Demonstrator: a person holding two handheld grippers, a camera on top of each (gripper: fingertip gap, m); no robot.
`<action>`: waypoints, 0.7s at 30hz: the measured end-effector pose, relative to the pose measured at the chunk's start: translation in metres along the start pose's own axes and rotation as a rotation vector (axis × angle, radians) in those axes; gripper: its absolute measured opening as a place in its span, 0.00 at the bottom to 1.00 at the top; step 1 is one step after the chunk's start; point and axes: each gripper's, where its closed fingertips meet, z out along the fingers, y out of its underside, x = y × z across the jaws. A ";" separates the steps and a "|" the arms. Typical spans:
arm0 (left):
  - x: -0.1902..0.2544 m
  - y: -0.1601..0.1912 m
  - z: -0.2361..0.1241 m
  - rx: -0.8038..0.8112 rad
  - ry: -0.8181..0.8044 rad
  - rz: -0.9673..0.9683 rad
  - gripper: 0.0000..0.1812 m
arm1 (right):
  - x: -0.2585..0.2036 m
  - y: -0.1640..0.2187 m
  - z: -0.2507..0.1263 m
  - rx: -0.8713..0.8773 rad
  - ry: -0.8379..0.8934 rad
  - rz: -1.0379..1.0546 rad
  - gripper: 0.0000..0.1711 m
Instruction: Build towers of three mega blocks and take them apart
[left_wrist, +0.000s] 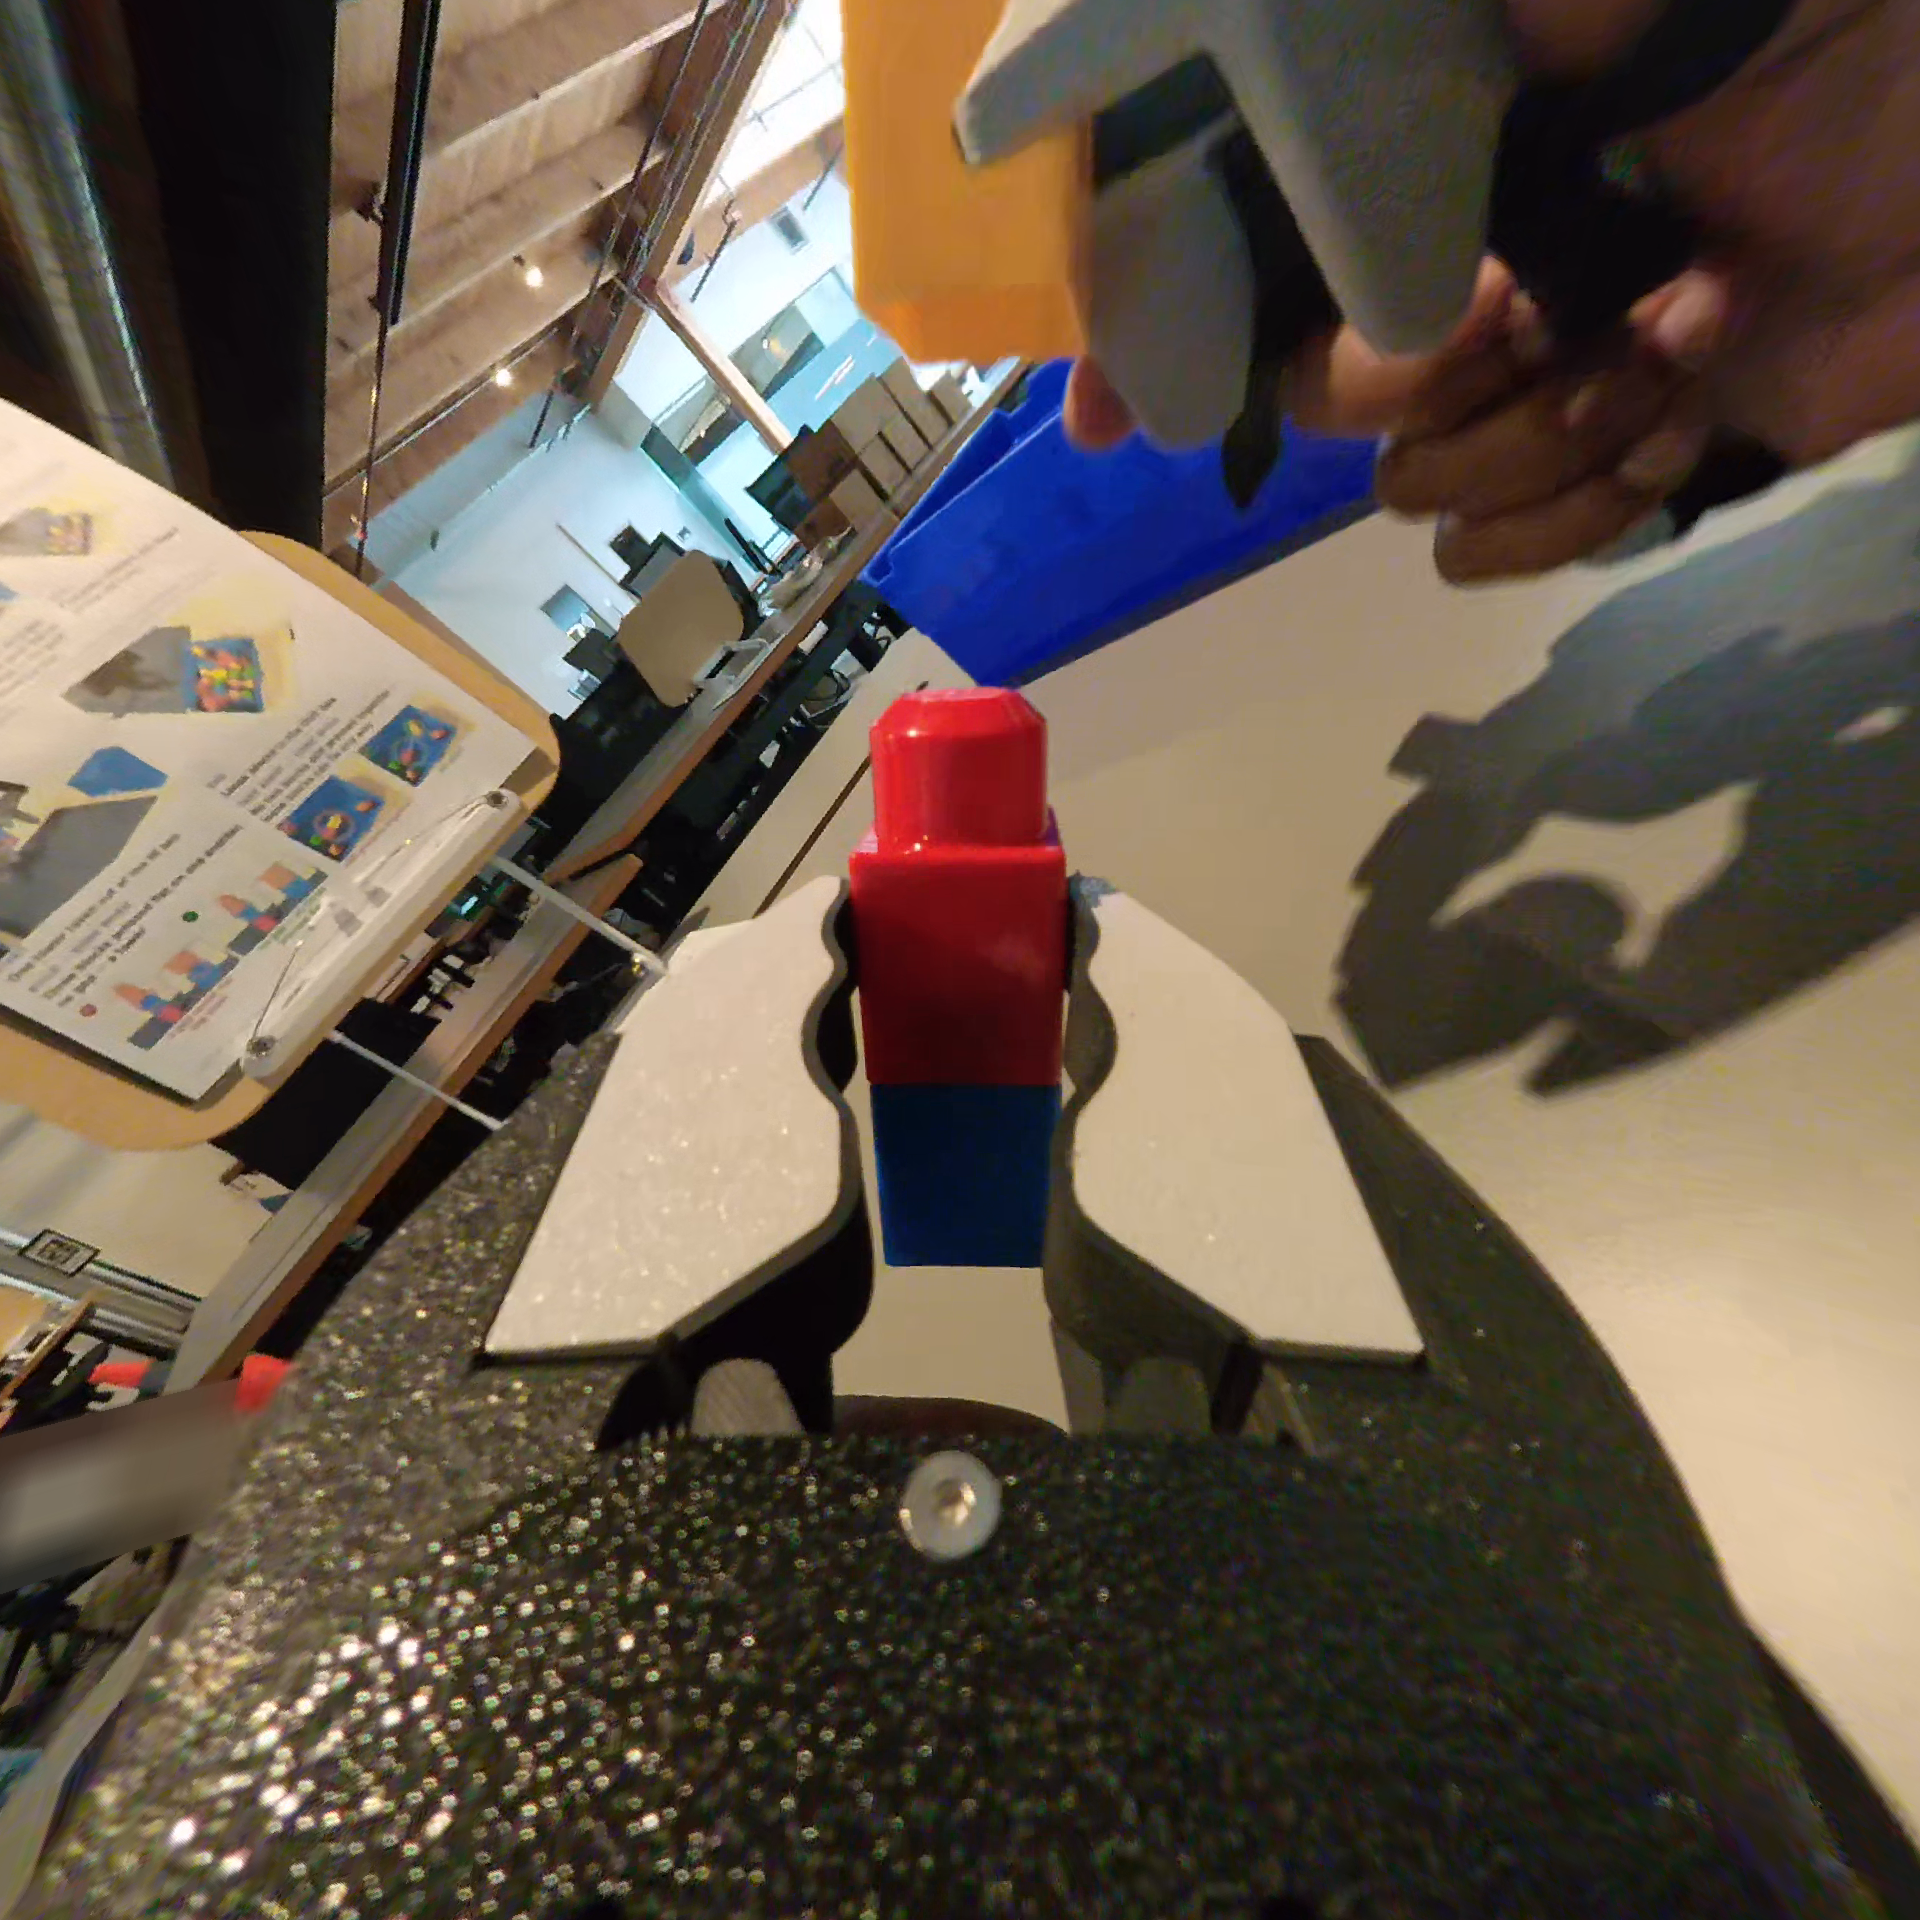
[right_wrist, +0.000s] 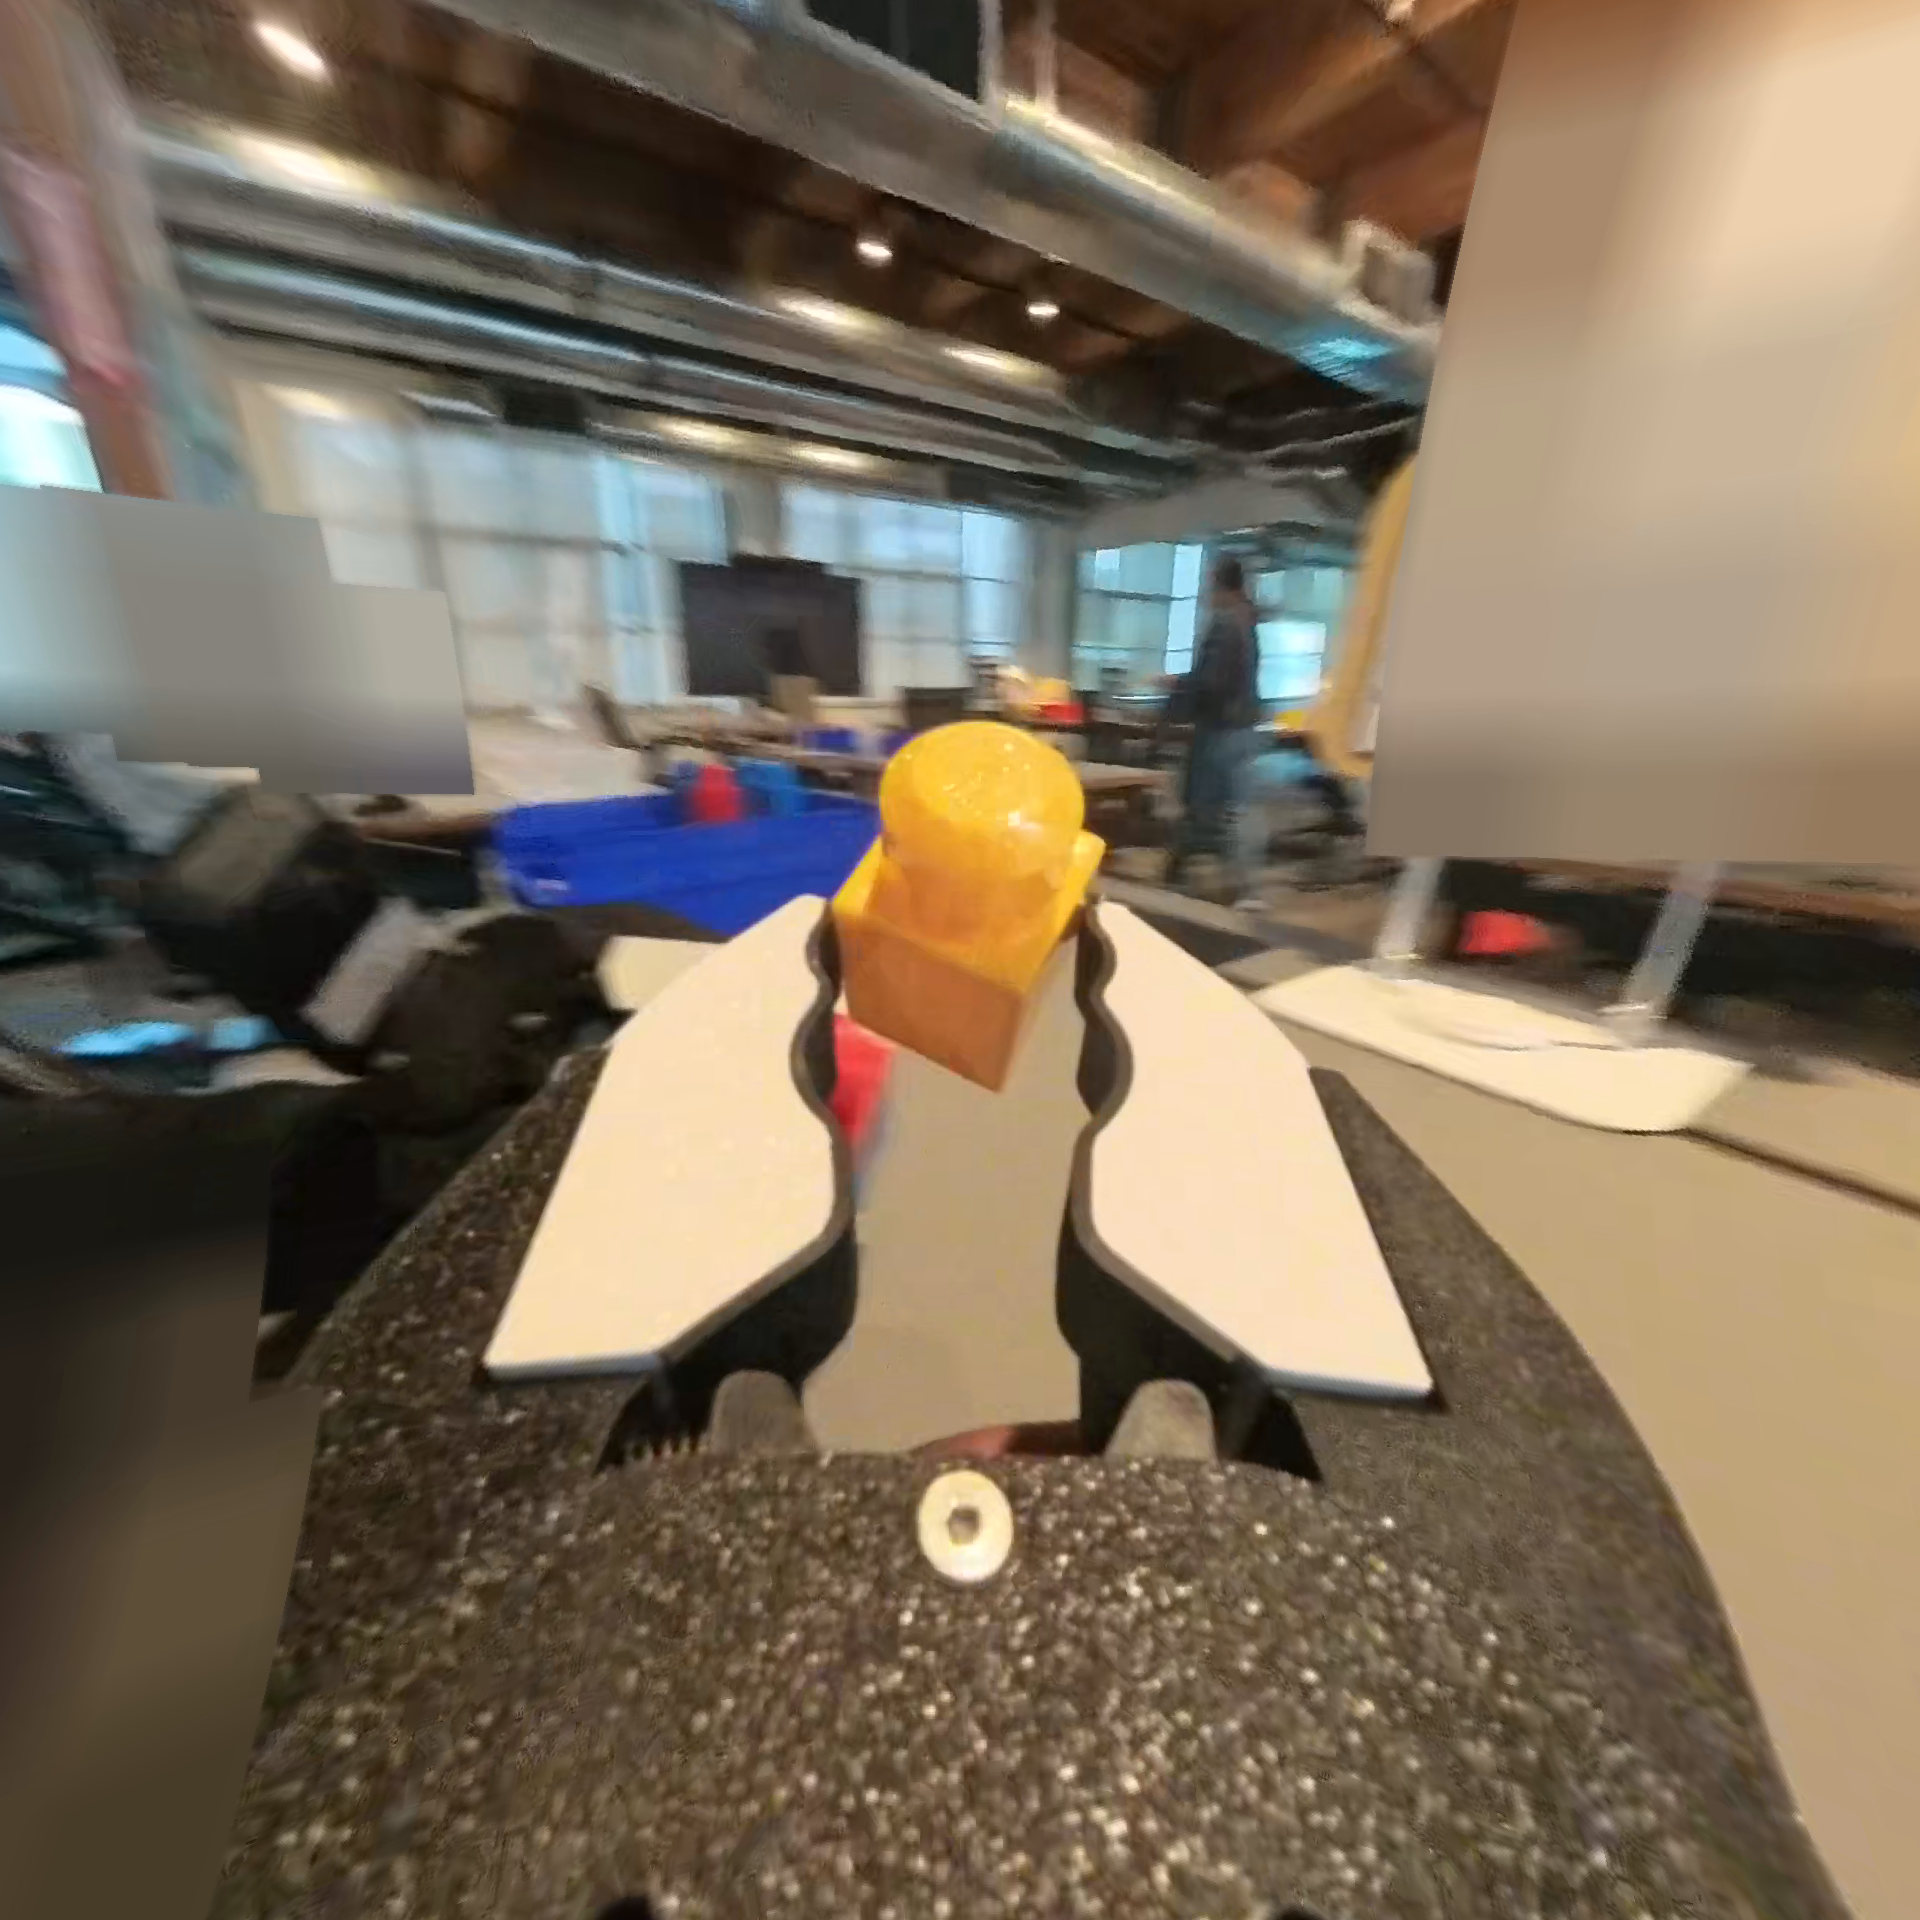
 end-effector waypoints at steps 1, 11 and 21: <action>-0.001 0.002 0.000 -0.011 -0.007 0.008 0.20 | 0.012 -0.008 -0.006 -0.001 0.077 -0.067 0.26; 0.009 0.008 0.005 -0.057 0.021 0.061 0.20 | 0.183 -0.064 -0.172 -0.153 0.940 -0.253 0.26; 0.005 0.011 0.005 -0.071 0.015 0.042 0.20 | 0.244 0.026 -0.230 -0.466 1.061 -0.051 0.30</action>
